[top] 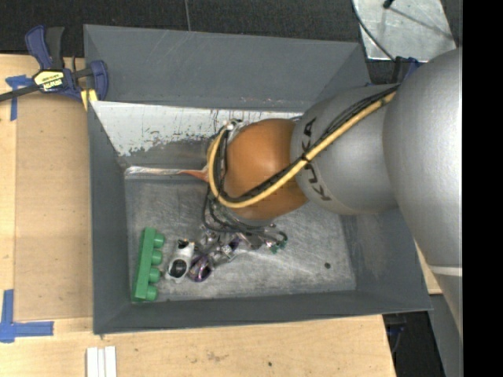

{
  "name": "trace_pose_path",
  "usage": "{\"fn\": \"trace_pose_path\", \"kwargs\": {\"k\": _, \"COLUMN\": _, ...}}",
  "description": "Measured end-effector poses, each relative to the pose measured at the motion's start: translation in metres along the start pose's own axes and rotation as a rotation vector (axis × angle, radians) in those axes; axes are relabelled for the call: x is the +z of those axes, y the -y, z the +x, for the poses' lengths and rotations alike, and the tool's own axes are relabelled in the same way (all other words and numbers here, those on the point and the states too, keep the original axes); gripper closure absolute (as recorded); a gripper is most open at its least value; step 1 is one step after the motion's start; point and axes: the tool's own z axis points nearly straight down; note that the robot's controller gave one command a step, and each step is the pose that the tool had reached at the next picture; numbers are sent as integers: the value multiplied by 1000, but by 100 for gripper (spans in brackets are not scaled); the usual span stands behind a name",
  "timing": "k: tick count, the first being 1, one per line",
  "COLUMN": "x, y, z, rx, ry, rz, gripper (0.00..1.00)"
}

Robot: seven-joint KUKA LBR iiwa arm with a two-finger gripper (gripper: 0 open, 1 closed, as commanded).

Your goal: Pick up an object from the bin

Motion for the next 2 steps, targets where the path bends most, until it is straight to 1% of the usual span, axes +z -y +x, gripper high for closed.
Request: {"fn": "trace_pose_path", "kwargs": {"k": 2, "x": -7, "y": 0, "z": 0, "rx": 2, "ry": 2, "rz": -2, "gripper": 100}}
